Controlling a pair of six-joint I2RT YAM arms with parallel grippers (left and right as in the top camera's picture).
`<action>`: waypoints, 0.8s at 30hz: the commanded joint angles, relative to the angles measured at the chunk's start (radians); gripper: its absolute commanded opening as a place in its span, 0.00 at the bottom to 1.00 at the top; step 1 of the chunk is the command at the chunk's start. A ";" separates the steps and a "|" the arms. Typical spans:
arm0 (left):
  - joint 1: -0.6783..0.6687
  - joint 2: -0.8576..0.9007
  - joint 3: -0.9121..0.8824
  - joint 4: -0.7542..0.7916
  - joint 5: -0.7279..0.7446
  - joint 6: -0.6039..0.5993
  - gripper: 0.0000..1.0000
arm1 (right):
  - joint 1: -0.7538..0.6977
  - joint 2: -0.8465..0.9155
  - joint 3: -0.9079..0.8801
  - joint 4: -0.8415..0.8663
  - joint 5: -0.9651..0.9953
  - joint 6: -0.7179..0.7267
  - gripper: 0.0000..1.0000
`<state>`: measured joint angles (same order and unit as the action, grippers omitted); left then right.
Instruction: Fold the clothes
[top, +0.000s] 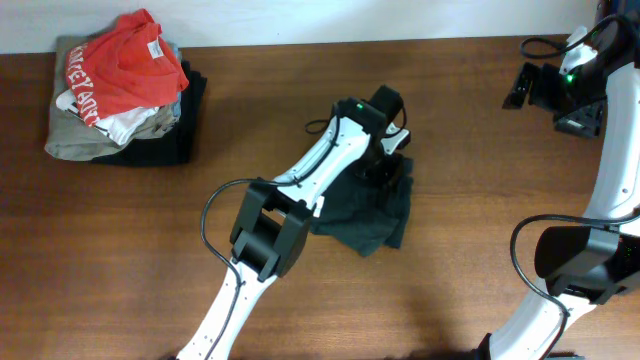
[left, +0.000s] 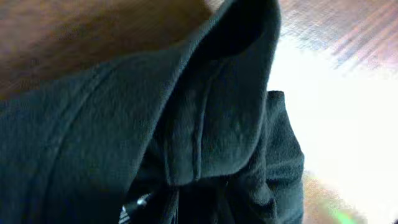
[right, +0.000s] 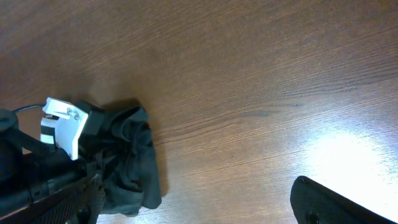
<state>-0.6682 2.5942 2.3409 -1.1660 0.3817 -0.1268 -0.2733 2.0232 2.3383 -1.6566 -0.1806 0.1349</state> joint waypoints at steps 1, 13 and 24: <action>-0.009 -0.028 0.076 -0.055 0.019 0.049 0.20 | 0.000 -0.019 0.010 0.000 0.009 0.000 0.99; -0.011 -0.139 0.180 -0.467 -0.064 0.102 0.29 | 0.000 -0.019 0.010 0.000 0.009 0.000 0.98; -0.064 -0.139 -0.214 -0.298 0.049 0.099 0.32 | 0.000 -0.019 0.010 0.000 0.009 0.000 0.99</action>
<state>-0.7158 2.4538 2.2234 -1.4914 0.3367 -0.0448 -0.2733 2.0232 2.3383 -1.6569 -0.1806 0.1349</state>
